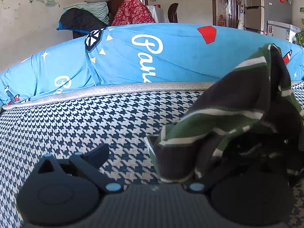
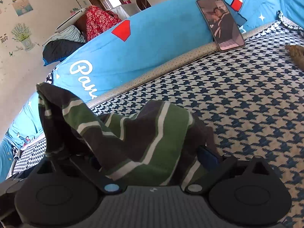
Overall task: Fold clothes
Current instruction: 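Lower the held shirt with the right tool, laying it over itself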
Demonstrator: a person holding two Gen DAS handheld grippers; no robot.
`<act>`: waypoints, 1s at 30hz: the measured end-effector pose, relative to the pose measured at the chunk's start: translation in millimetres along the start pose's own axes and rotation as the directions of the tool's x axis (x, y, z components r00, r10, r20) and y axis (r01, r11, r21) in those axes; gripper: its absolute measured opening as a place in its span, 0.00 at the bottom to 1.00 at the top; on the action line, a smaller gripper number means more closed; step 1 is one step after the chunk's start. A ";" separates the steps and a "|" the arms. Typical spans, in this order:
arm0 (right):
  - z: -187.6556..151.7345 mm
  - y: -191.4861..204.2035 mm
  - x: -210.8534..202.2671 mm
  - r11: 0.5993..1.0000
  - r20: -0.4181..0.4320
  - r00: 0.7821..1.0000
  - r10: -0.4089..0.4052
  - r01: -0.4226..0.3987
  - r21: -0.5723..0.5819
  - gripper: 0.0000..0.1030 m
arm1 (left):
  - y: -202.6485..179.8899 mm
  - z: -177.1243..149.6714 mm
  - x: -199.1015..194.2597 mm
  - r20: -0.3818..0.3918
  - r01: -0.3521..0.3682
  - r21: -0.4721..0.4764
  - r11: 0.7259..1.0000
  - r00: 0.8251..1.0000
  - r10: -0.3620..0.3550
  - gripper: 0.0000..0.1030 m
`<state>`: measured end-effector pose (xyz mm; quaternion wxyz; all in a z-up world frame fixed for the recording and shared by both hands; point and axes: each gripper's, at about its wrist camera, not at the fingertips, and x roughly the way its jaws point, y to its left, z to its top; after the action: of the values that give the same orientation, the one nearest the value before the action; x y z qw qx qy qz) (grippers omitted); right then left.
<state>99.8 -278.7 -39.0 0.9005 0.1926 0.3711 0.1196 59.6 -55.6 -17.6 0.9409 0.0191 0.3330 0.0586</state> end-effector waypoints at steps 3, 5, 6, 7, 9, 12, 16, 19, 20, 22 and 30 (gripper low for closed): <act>-4.0 7.2 6.5 1.000 0.003 1.000 0.009 -0.009 -0.007 0.97 | 4.3 0.8 4.2 -0.028 -0.006 -0.023 1.000 1.000 0.006 1.00; -6.5 12.4 10.2 1.000 0.008 1.000 0.007 -0.007 -0.028 0.93 | 6.5 1.3 9.4 -0.062 -0.025 -0.039 0.999 0.998 0.023 1.00; -7.8 14.9 12.0 0.999 0.011 1.000 -0.001 0.002 -0.039 0.83 | 8.4 0.9 11.0 -0.072 -0.026 -0.053 0.998 0.997 0.023 1.00; -9.0 17.2 13.8 0.998 0.010 1.000 -0.021 0.022 -0.053 0.70 | 10.8 0.2 11.2 -0.070 -0.012 -0.069 0.998 0.998 0.007 1.00; -10.8 20.2 16.5 0.996 0.013 0.998 -0.057 0.058 -0.073 0.53 | 14.8 -0.9 9.8 -0.054 0.027 -0.093 0.995 0.998 -0.033 0.99; -10.5 20.1 14.6 0.995 0.027 0.998 -0.059 0.061 -0.074 0.37 | 14.7 -0.5 8.1 -0.049 0.040 -0.092 0.995 0.998 -0.044 0.84; -6.9 22.8 6.5 0.995 0.062 0.997 -0.047 0.053 -0.082 0.19 | 17.1 0.2 5.4 -0.036 0.051 -0.115 0.992 0.998 -0.056 0.61; -1.4 28.0 -3.4 0.996 0.103 0.994 -0.031 0.040 -0.085 0.18 | 19.2 1.6 0.7 -0.014 0.053 -0.127 0.990 0.998 -0.055 0.52; 0.1 31.0 -7.3 0.995 0.122 0.992 -0.026 0.038 -0.097 0.18 | 20.1 2.2 -2.4 0.000 0.052 -0.128 0.990 0.999 -0.053 0.51; 2.6 37.5 -16.0 0.991 0.161 0.987 -0.013 0.034 -0.130 0.17 | 22.0 3.3 -8.9 0.027 0.050 -0.130 0.990 0.999 -0.046 0.50; 4.3 58.2 -48.6 0.976 0.249 0.965 0.086 -0.032 -0.215 0.17 | 30.8 0.3 -47.1 0.153 -0.029 -0.060 0.998 0.987 0.038 0.50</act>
<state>64.8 -245.0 19.4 0.9522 0.1216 0.2308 0.1591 20.4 -30.9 14.4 0.9629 0.0019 0.2569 0.0822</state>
